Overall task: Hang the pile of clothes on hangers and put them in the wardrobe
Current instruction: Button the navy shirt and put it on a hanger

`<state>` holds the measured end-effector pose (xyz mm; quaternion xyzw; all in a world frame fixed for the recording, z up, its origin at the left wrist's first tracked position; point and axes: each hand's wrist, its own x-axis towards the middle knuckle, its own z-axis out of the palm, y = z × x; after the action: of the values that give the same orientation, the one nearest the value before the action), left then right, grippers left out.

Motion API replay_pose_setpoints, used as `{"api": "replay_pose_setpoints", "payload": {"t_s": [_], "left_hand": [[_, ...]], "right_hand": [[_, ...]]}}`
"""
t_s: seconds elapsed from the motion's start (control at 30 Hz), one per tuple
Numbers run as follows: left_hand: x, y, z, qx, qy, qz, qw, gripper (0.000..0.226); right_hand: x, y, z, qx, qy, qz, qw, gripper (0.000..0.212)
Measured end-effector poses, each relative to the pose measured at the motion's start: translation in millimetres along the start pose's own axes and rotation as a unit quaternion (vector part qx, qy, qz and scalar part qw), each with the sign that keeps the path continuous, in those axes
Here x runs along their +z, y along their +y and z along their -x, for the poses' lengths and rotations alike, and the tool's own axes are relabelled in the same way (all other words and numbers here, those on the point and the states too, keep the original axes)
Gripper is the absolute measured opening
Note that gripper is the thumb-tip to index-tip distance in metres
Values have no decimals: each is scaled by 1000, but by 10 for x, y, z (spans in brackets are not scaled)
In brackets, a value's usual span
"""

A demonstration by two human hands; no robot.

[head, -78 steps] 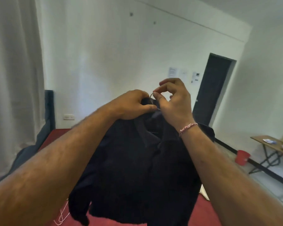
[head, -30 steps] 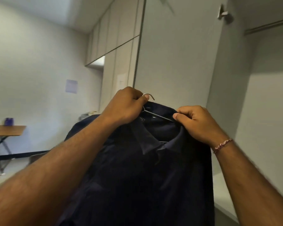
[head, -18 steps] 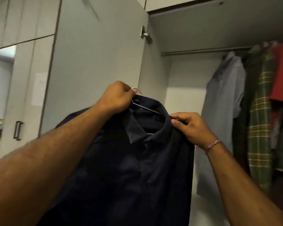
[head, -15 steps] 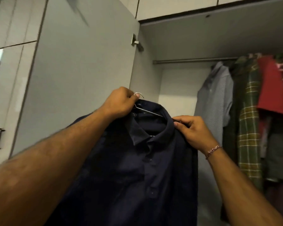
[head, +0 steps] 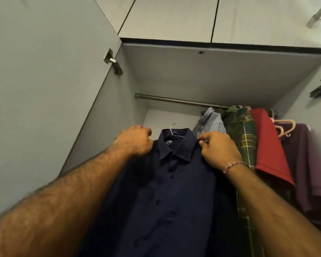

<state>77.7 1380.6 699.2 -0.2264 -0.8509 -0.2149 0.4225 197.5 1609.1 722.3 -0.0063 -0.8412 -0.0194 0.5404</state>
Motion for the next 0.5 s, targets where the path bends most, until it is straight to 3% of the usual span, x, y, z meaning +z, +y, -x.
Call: {"api": "replay_pose_setpoints", "payload": {"t_s": [0.23, 0.5], "left_hand": [[886, 147, -791, 80, -41, -20, 996, 44], [1358, 232, -1677, 168, -13, 30, 985, 39]], "right_hand": [[492, 186, -608, 80, 67, 130, 986, 19], [972, 187, -1492, 108, 82, 231, 964, 16]]}}
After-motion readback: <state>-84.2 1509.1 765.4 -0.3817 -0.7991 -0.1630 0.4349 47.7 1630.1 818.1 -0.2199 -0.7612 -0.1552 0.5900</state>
